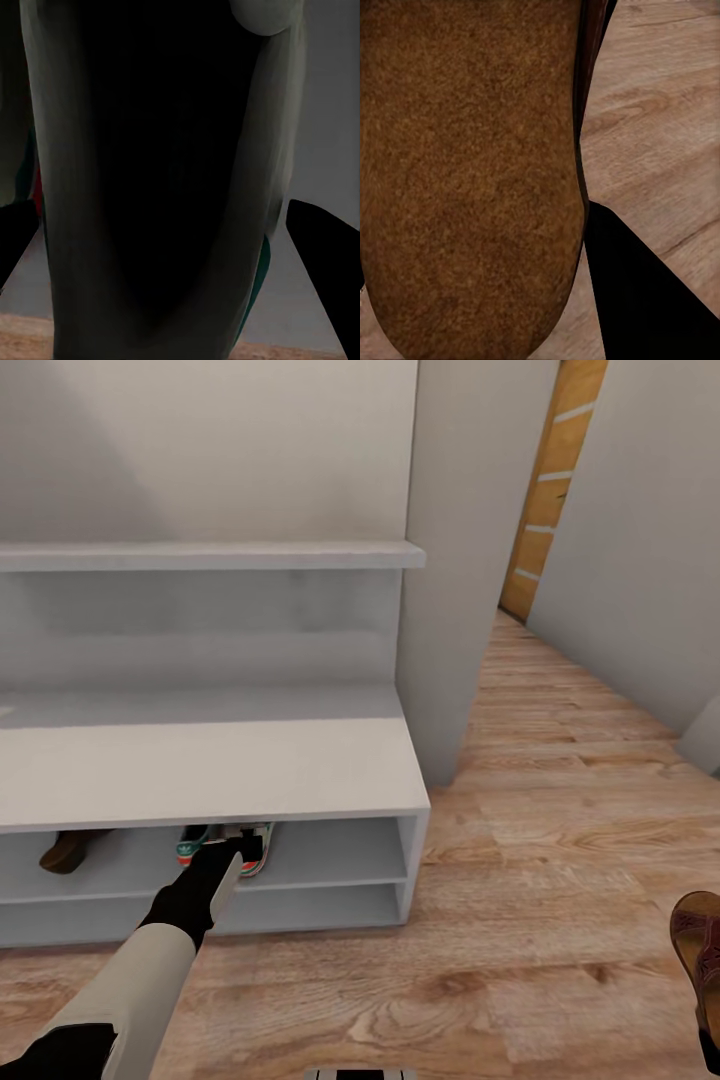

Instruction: Pick up the two gym shoes and the two sandals from the corridor floor and place them onto the hallstand (shoe rack) in the corridor, making sure they are on the rack and not on the floor. Arrange them so the two gym shoes are next to each other and the two sandals are next to each other.

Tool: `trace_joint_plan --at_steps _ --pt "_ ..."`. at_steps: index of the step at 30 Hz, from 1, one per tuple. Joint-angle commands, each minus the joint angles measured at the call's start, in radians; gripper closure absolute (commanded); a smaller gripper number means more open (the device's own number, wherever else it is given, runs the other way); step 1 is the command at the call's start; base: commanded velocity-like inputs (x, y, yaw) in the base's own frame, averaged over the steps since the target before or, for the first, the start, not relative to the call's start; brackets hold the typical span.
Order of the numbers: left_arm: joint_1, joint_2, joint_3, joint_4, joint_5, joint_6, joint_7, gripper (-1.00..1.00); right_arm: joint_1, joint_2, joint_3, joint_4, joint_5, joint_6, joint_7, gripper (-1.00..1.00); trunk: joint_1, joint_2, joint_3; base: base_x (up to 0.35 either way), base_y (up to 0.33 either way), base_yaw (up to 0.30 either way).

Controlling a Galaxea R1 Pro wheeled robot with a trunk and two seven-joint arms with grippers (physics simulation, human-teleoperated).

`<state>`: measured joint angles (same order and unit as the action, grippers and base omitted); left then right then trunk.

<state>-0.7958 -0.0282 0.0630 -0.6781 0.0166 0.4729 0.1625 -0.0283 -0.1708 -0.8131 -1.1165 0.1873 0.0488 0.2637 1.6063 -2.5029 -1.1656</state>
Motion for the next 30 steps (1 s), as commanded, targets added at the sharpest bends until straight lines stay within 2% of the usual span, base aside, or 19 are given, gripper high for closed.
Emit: trace_joint_plan --at_steps 1,13,14,21,30 --pt "0.000 -0.001 0.003 -0.001 0.002 0.005 0.002 1.00 -0.001 0.000 -0.003 -0.002 0.004 0.005 0.008 1.00 0.000 0.000 -0.001 0.148 0.056 0.000" --pt "0.000 0.001 0.002 -0.001 0.002 0.003 0.001 1.00 -0.001 0.000 -0.003 -0.002 0.004 0.006 0.008 1.00 0.000 0.000 -0.001 0.044 0.019 0.000" --pt "0.000 0.001 0.001 0.000 0.002 0.003 0.000 -1.00 -0.001 0.000 -0.003 -0.002 0.004 0.006 0.008 1.00 0.000 0.000 -0.001 0.000 0.000 0.000" --pt "0.000 0.002 0.000 -0.001 0.001 0.003 0.000 -1.00 -0.001 0.000 -0.003 -0.002 0.004 0.006 0.008 1.00 0.000 0.000 -0.001 -0.010 0.000 0.000" --pt "0.000 0.001 -0.001 -0.001 0.001 0.001 0.001 -1.00 -0.001 0.000 -0.003 -0.003 0.004 0.006 0.008 1.00 0.000 0.000 -0.001 -0.291 0.000 0.000"
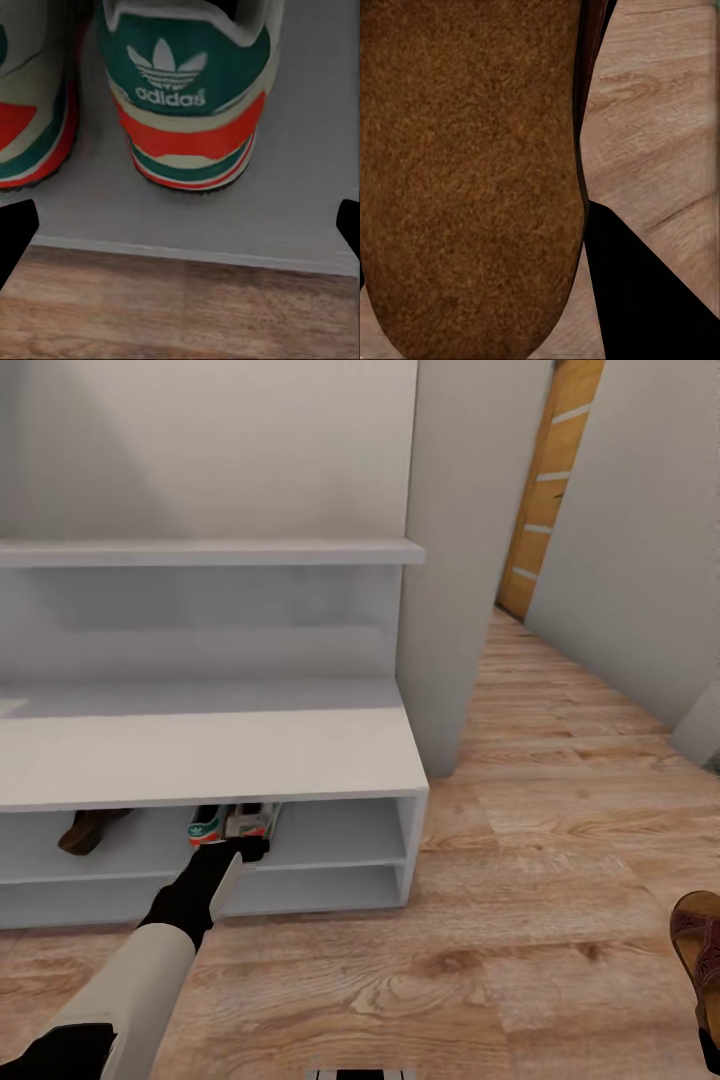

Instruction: Pick up the two gym shoes and the two sandals from the corridor floor and place them onto the hallstand (shoe rack) in the corridor, making sure they are on the rack and not on the floor. Arrange them so the two gym shoes are next to each other and the two sandals are next to each other.

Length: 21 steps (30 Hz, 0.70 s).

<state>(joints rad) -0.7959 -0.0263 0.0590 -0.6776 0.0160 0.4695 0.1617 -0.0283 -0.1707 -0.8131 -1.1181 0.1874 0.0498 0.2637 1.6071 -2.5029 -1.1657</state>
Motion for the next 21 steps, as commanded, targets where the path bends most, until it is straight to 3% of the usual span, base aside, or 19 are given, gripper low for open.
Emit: trace_joint_plan --at_steps 1,14,21 --pt "0.000 -0.001 0.003 -0.002 0.002 0.005 0.002 -1.00 -0.001 0.000 -0.003 -0.002 0.004 0.005 0.008 1.00 -0.001 0.000 -0.001 -0.333 0.000 0.000" --pt "0.005 -0.002 0.001 -0.003 0.002 -0.012 -0.005 -1.00 -0.001 0.000 -0.003 0.002 0.004 0.005 0.008 1.00 -0.001 0.000 -0.001 -0.335 0.052 0.000" --pt "0.114 0.000 0.003 -0.004 0.004 -0.171 -0.038 -1.00 -0.001 0.002 -0.002 0.005 0.004 0.004 0.008 1.00 -0.001 0.000 -0.001 -0.332 0.086 0.000"
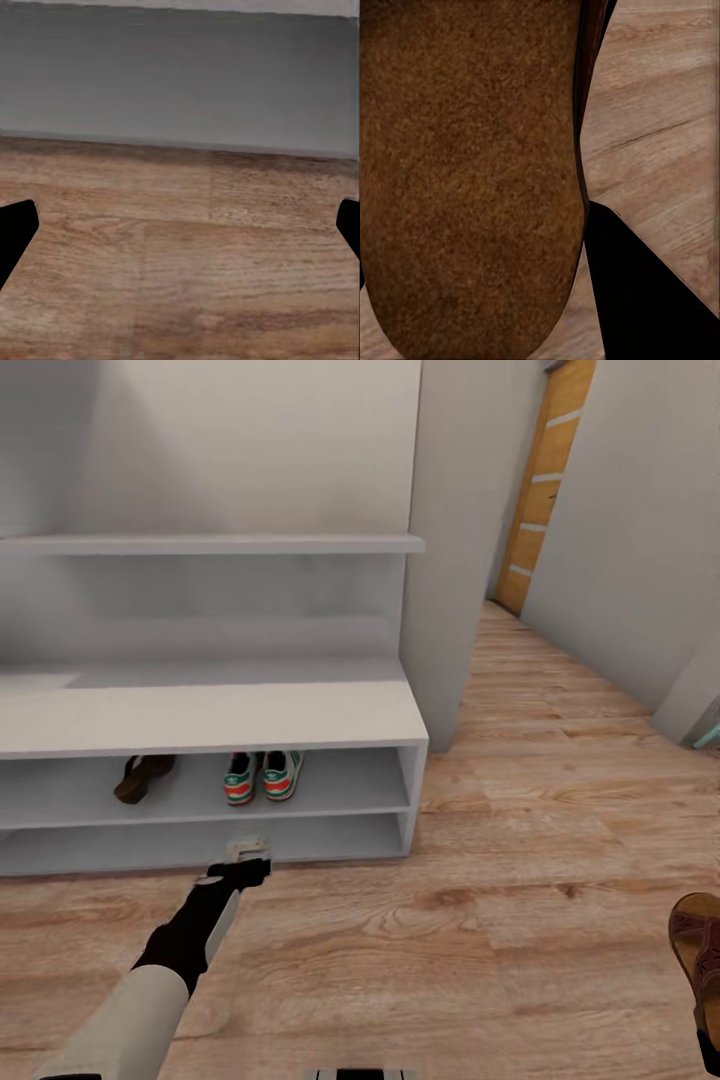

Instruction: Pick up the two gym shoes and the two sandals from the corridor floor and place them onto the hallstand (shoe rack) in the corridor, making sure they are on the rack and not on the floor. Arrange them so the two gym shoes are next to each other and the two sandals are next to each other.

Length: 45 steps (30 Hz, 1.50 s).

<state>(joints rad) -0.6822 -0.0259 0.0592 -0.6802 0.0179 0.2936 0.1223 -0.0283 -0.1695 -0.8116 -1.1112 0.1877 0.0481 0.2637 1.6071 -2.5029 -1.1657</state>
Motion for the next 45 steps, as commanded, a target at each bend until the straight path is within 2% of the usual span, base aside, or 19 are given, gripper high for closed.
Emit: trace_joint_plan --at_steps 1,4,8,9,10,12,14,15,16,17,18,20,21,26,31,39,45 --pt "0.025 0.000 0.004 -0.002 0.002 -0.031 -0.017 -1.00 -0.001 0.001 -0.003 -0.001 0.004 0.006 0.008 1.00 -0.001 0.000 -0.001 -0.296 0.067 0.000" --pt "0.064 0.001 0.008 -0.003 0.002 -0.082 -0.049 -1.00 -0.001 0.003 -0.002 0.004 0.004 0.006 0.008 1.00 -0.001 0.000 -0.001 -0.220 0.043 0.000" --pt "0.148 0.001 0.029 -0.019 0.002 -0.174 -0.121 -1.00 -0.001 0.024 -0.002 0.021 0.003 0.005 0.008 1.00 -0.001 0.000 -0.001 -0.077 0.015 0.000" --pt "0.225 0.003 0.050 -0.048 0.001 -0.233 -0.194 -1.00 -0.001 0.048 -0.001 0.027 0.004 0.004 0.008 1.00 -0.001 0.000 -0.001 -0.015 0.003 0.000" --pt "0.243 0.005 0.054 -0.055 0.001 -0.243 -0.212 -1.00 -0.001 0.053 -0.001 0.027 0.005 0.004 0.008 1.00 -0.001 0.000 -0.001 -0.012 0.002 0.000" --pt "0.315 0.013 0.074 -0.077 0.001 -0.284 -0.295 -1.00 -0.001 0.072 -0.001 0.031 0.006 0.004 0.008 1.00 -0.001 0.000 -0.001 -0.006 0.001 0.000" --pt "0.346 0.018 0.088 -0.083 0.001 -0.310 -0.338 -1.00 -0.001 0.080 0.000 0.036 0.006 0.003 0.008 1.00 -0.001 0.000 -0.001 -0.004 0.001 0.000" --pt "0.373 0.024 0.104 -0.087 0.001 -0.339 -0.380 -1.00 -0.001 0.086 0.000 0.044 0.007 0.003 0.008 1.00 -0.001 0.000 -0.001 -0.002 0.000 0.000" --pt "0.398 0.031 0.120 -0.089 0.000 -0.367 -0.422 -1.00 -0.001 0.092 0.000 0.054 0.007 0.003 0.008 1.00 -0.001 0.000 -0.001 -0.001 0.000 0.000" --pt "0.456 0.048 0.159 -0.087 -0.002 -0.426 -0.523 -1.00 -0.001 0.098 0.000 0.086 0.006 -0.001 0.010 1.00 -0.001 0.000 -0.001 0.000 0.000 0.000" --pt "0.488 0.060 0.184 -0.085 -0.003 -0.447 -0.577 -1.00 -0.001 0.099 0.000 0.109 0.006 -0.002 0.010 1.00 -0.001 0.000 -0.001 0.000 0.000 0.000" --pt "0.517 0.073 0.211 -0.081 -0.003 -0.459 -0.619 -1.00 -0.001 0.100 0.000 0.130 0.005 -0.004 0.010 1.00 -0.001 0.000 -0.001 0.000 0.000 0.000" --pt "0.551 0.089 0.241 -0.078 -0.004 -0.477 -0.658 -1.00 -0.001 0.100 0.000 0.153 0.004 -0.005 0.009 1.00 -0.001 0.000 -0.001 0.000 0.000 0.000" --pt "0.607 0.100 0.261 -0.076 -0.010 -0.530 -0.685 -1.00 -0.001 0.100 0.000 0.170 0.003 -0.010 0.008 1.00 -0.001 0.000 -0.001 0.000 0.000 0.000" --pt "0.640 0.101 0.264 -0.073 -0.012 -0.545 -0.687 -1.00 -0.001 0.100 0.000 0.173 0.003 -0.011 0.008 1.00 -0.001 0.000 -0.001 0.000 0.000 0.000" --pt "0.645 0.102 0.267 -0.058 -0.008 -0.549 -0.681 -1.00 -0.001 0.100 -0.001 0.173 0.001 -0.010 0.009 1.00 -0.001 0.000 -0.001 0.000 0.004 0.000" --pt "0.645 0.103 0.281 -0.061 -0.004 -0.548 -0.682 -1.00 -0.001 0.106 -0.001 0.164 -0.002 -0.008 0.011 1.00 -0.001 0.000 -0.001 0.000 0.246 0.000"
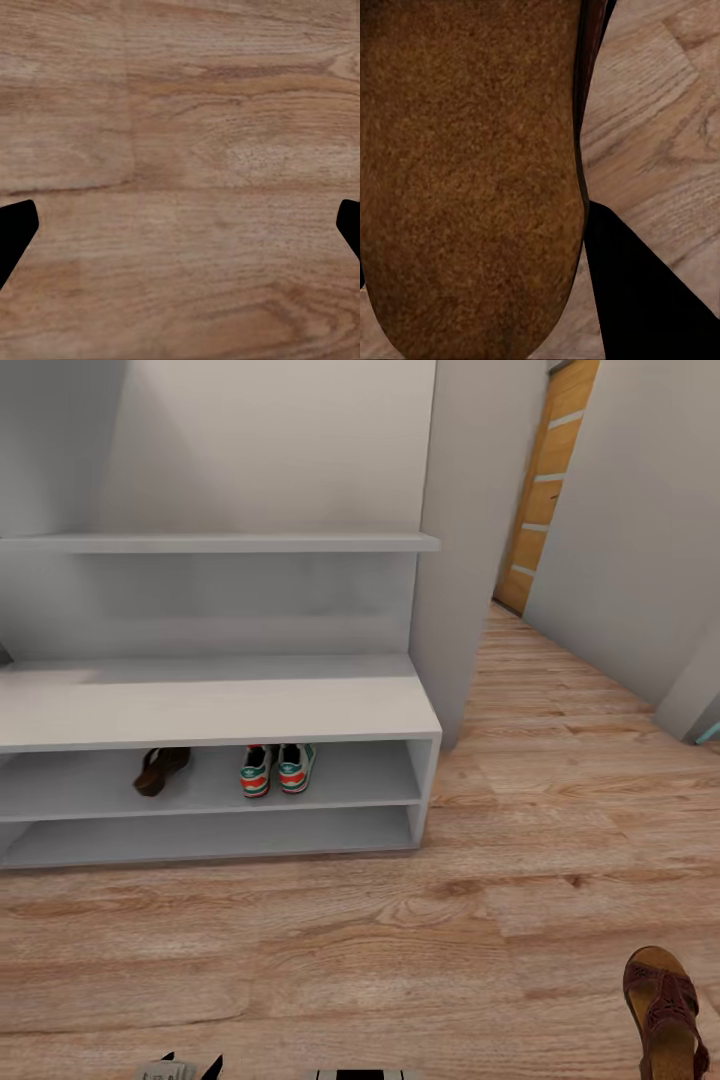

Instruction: Pick up the two gym shoes and the two sandals from the corridor floor and place them onto the hallstand (shoe rack) in the corridor, making sure they are on the rack and not on the floor. Arrange them so the two gym shoes are next to each other and the two sandals are next to each other.

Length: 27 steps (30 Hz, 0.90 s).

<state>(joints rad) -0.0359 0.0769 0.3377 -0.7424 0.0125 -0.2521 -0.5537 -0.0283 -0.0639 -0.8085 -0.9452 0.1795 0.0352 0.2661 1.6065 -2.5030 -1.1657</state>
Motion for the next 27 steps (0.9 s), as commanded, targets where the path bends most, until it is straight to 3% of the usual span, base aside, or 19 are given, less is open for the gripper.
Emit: trace_joint_plan --at_steps 1,27 --pt "-0.001 0.000 0.003 0.002 0.001 -0.003 -0.006 -1.00 -0.001 0.004 -0.005 -0.003 0.006 0.004 0.008 1.00 0.000 0.000 -0.001 0.000 0.301 0.000" --pt "-0.001 0.000 0.003 0.002 0.001 -0.002 -0.008 -1.00 -0.001 0.012 -0.006 -0.003 0.008 0.003 0.007 1.00 0.000 0.000 -0.001 0.000 0.305 0.000"
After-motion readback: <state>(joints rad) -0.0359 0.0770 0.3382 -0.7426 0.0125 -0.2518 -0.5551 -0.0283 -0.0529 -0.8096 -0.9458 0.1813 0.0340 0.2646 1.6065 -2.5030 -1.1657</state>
